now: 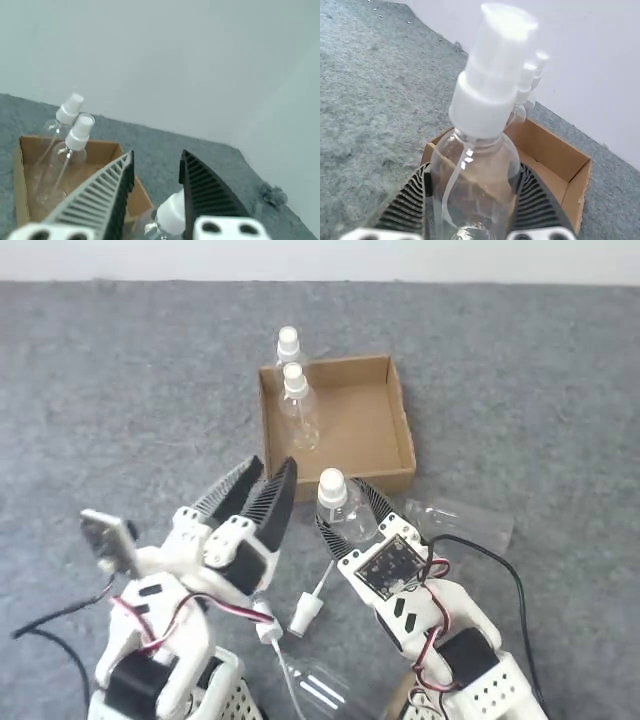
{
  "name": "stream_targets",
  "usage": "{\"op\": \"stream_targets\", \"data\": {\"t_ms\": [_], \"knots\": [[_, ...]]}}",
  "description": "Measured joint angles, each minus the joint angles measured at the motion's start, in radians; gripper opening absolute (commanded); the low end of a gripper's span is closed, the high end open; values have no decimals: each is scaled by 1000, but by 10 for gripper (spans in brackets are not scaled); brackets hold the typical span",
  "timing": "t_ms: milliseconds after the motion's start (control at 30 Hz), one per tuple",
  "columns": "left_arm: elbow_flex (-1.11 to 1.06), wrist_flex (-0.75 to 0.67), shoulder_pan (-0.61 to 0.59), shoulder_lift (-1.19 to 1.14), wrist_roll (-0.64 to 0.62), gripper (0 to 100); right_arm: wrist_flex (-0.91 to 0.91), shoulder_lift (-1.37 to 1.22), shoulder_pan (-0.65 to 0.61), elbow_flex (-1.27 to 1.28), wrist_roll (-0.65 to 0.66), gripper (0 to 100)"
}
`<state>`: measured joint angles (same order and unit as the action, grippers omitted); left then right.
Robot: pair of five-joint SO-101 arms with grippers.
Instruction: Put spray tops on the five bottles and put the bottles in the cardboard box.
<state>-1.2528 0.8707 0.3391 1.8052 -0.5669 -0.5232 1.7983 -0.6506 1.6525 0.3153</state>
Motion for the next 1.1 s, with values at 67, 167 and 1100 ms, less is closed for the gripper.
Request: {"op": "stream_targets", "data": {"t_ms": [67, 167, 1100], "knots": [[-29, 0, 14, 0, -8, 137, 0, 0, 0, 0, 0, 6], [-41, 0, 41, 0, -12, 137, -11, 0, -8, 0, 0, 6], [-112, -32, 55, 2, 9, 137, -41, -2, -44, 0, 2, 6]]}}
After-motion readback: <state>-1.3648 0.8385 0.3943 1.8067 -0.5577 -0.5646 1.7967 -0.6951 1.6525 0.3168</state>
